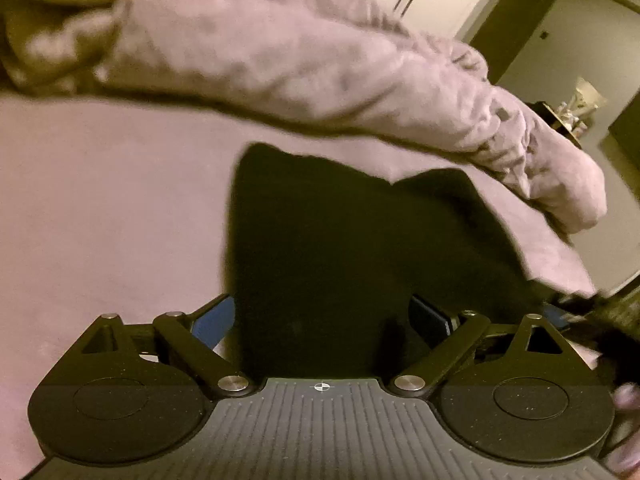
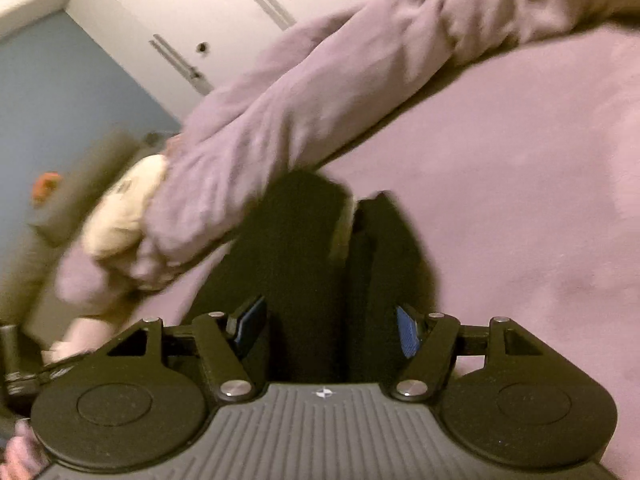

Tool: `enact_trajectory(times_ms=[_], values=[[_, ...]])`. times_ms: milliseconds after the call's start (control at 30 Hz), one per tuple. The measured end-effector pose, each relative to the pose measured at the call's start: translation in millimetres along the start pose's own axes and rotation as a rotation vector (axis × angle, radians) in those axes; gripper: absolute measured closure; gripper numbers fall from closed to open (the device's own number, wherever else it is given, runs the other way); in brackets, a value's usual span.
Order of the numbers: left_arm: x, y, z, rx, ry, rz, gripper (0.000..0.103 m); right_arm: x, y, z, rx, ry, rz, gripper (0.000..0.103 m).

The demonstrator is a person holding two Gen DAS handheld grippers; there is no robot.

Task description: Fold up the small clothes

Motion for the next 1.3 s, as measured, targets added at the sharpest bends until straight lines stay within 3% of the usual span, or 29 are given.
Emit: enact_trajectory(times_ms=[100, 200, 333, 433, 533, 600, 633, 667, 767, 833, 900, 1000, 1067, 1200, 1300], values=[[-0.9, -16.3, -6.6, 0.039, -0.008, -0.002, 0.006, -3.8, -23.1, 3.9, 0.058, 0.006, 0.029, 0.035], [8.4, -17.0, -18.9, 0.037, -0.017, -0.007, 0.006, -13.0, -30.7, -4.9, 0.041, -0.021, 0.049, 0.034], [19.6, -18.1, -37.9, 0.023, 0.051, 0.01, 0.006, -27.3, -40.0, -24.5, 0.034, -0.103, 0.033, 0.034], [25.4, -17.5, -47.5, 0.008, 0.082, 0.024, 0.006, -39.9, -46.8, -21.0, 0.11, -0.182, -0.035, 0.034], [32.6, -14.3, -45.5, 0.01, 0.072, 0.025, 0.006, -49.5, -30.0, -16.6, 0.065, -0.192, -0.025, 0.034], [35.4, -13.1, -41.7, 0.019, 0.058, 0.031, 0.006, -52.2, -7.8, -26.9, -0.017, -0.222, -0.033, 0.058], [36.9, -13.3, -39.6, 0.025, 0.054, 0.031, 0.005, -51.9, 6.0, -32.4, -0.058, -0.242, -0.062, 0.078], [38.2, -13.7, -37.8, 0.032, 0.052, 0.034, 0.005, -52.5, 12.0, -36.5, -0.071, -0.26, -0.073, 0.08], [40.5, -12.5, -33.6, 0.049, 0.07, 0.051, 0.005, -57.8, -1.5, -35.4, 0.019, -0.321, -0.065, 0.083], [40.3, -9.2, -33.3, 0.056, 0.076, 0.079, 0.005, -49.2, -9.5, -34.8, 0.061, -0.328, -0.115, 0.085], [44.1, -3.3, -35.9, 0.05, 0.088, 0.081, 0.004, -31.2, -5.5, -40.8, 0.073, -0.32, -0.17, 0.085], [49.0, 14.5, -47.6, 0.008, 0.125, 0.123, 0.0, -12.1, 12.4, -50.8, 0.061, -0.259, -0.151, 0.081], [50.4, 24.8, -58.5, -0.014, 0.187, 0.18, 0.0, -16.6, 16.8, -49.8, 0.061, -0.295, -0.163, 0.078], [50.7, 17.7, -59.3, 0.001, 0.202, 0.177, 0.0, -35.9, -2.5, -36.7, 0.054, -0.317, -0.196, 0.066], [46.6, 17.6, -58.8, -0.005, 0.168, 0.165, 0.0, -53.0, -26.5, -23.8, 0.153, -0.36, -0.256, 0.061]])
Point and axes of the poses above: each gripper's, at about its wrist camera, not at the fingertips, and y roughly the way its jaws point, x to its right, z to its top, the point moved 8 cm from there along y, roughly the way its jaws point, and after that the axes turned 4 degrees about -z, right-handed, at the moved point
